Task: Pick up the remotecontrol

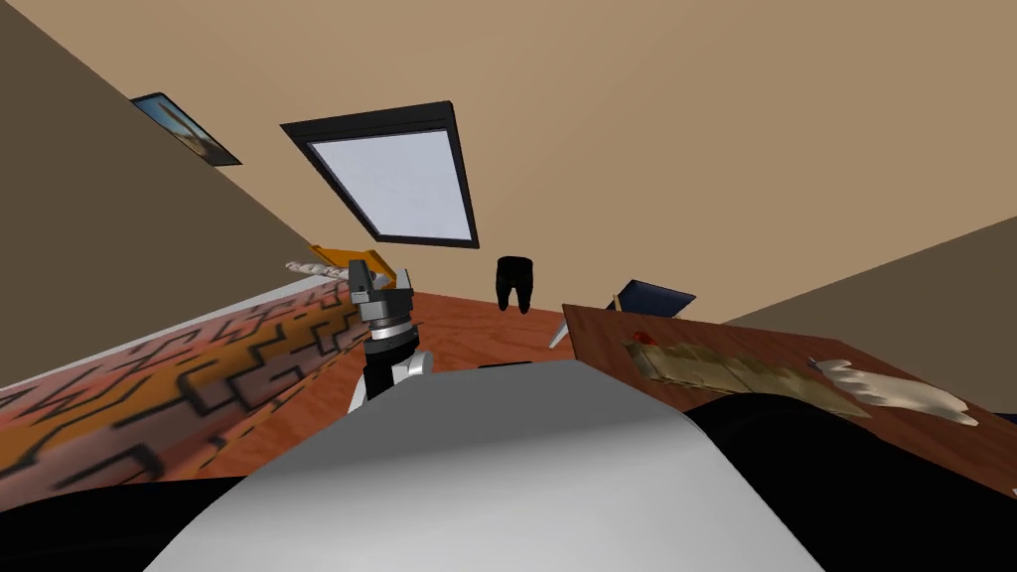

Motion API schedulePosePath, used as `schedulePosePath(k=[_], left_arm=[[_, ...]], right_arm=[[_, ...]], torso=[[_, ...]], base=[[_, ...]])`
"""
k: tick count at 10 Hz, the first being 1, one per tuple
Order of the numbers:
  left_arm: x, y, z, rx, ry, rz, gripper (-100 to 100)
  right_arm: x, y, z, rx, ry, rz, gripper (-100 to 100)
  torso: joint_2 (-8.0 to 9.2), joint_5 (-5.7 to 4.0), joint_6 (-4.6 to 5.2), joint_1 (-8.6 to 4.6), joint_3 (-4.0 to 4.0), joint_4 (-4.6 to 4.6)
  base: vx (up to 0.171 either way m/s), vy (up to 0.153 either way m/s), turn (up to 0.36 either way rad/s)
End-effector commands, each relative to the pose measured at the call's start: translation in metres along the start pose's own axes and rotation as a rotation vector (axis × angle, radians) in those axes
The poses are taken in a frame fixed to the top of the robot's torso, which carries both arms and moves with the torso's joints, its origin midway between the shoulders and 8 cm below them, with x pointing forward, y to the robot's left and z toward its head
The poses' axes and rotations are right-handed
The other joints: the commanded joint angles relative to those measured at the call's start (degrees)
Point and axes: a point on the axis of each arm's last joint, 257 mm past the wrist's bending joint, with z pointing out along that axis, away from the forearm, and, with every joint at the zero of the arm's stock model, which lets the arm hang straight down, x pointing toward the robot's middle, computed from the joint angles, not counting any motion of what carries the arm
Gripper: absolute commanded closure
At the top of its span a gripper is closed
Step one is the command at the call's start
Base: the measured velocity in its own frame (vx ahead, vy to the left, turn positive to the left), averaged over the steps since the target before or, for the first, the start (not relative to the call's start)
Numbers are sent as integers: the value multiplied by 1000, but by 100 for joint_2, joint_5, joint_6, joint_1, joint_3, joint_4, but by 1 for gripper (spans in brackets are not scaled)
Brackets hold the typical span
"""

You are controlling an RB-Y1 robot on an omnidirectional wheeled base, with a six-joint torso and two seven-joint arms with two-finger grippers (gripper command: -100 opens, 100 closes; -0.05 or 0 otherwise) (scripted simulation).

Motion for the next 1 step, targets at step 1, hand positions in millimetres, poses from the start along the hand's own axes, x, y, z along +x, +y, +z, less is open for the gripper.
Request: schedulePosePath(k=[1], left_arm=[[0, 0, 0, 0, 0, 0, 0]], right_arm=[[0, 0, 0, 0, 0, 0, 0]], torso=[[0, 0, 0, 0, 0, 0]], base=[[7, 1, 7]])
